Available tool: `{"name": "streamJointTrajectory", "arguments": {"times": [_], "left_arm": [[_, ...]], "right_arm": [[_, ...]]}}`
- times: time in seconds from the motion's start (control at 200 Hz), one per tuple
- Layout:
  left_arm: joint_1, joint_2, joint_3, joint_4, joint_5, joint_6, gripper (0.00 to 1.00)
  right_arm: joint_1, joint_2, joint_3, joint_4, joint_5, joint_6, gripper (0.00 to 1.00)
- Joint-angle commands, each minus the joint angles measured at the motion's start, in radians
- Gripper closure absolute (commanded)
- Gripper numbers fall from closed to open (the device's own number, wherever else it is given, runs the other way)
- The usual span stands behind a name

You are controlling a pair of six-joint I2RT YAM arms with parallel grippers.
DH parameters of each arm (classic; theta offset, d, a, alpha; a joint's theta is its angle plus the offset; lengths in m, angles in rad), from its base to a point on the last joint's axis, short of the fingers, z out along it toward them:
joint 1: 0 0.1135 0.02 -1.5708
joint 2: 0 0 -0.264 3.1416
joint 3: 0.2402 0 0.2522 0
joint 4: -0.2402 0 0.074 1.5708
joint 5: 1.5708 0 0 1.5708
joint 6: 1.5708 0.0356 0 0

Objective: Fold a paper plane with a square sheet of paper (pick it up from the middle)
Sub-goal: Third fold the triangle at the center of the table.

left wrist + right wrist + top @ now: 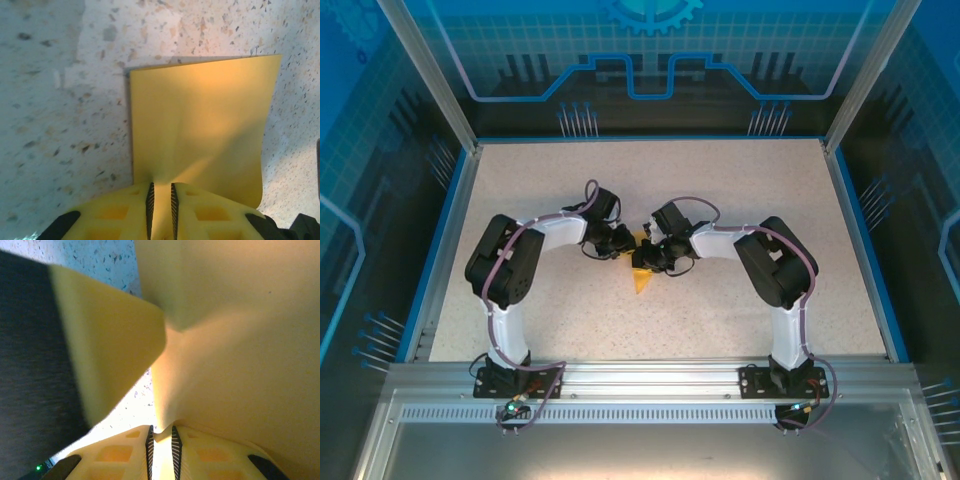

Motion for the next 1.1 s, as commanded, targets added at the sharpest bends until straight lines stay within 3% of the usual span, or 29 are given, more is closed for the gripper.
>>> {"name": "streamJointTrajectory", "arguments": {"times": [0.0, 0.13, 0.365, 0.565, 0.745, 1.095], "left_arm": [[0.024, -0.116, -0.028, -0.031, -0.058, -0.061, 0.76], [0.032, -0.207, -0.116, -0.007, -0.062, -0.098, 0.73], [0.031, -0.353, -0.301, 0.056, -0.003, -0.151, 0.72], [0.01, -0.387, -0.373, 0.104, 0.068, -0.182, 0.74], [-0.027, -0.355, -0.424, 0.229, 0.142, -0.239, 0.83], [-0.13, -0.313, -0.432, 0.335, 0.164, -0.303, 0.9]], "right_arm": [[-0.013, 0.059, -0.022, -0.044, 0.045, 0.002, 0.79], [-0.016, 0.062, -0.01, -0.089, 0.069, 0.008, 0.78], [-0.015, 0.075, 0.01, -0.14, 0.078, 0.023, 0.56], [-0.021, 0.081, -0.001, -0.129, 0.069, 0.038, 0.59], [-0.034, 0.083, -0.022, -0.098, 0.04, 0.068, 0.6], [-0.039, 0.091, 0.006, -0.149, 0.047, 0.073, 0.7]]}}
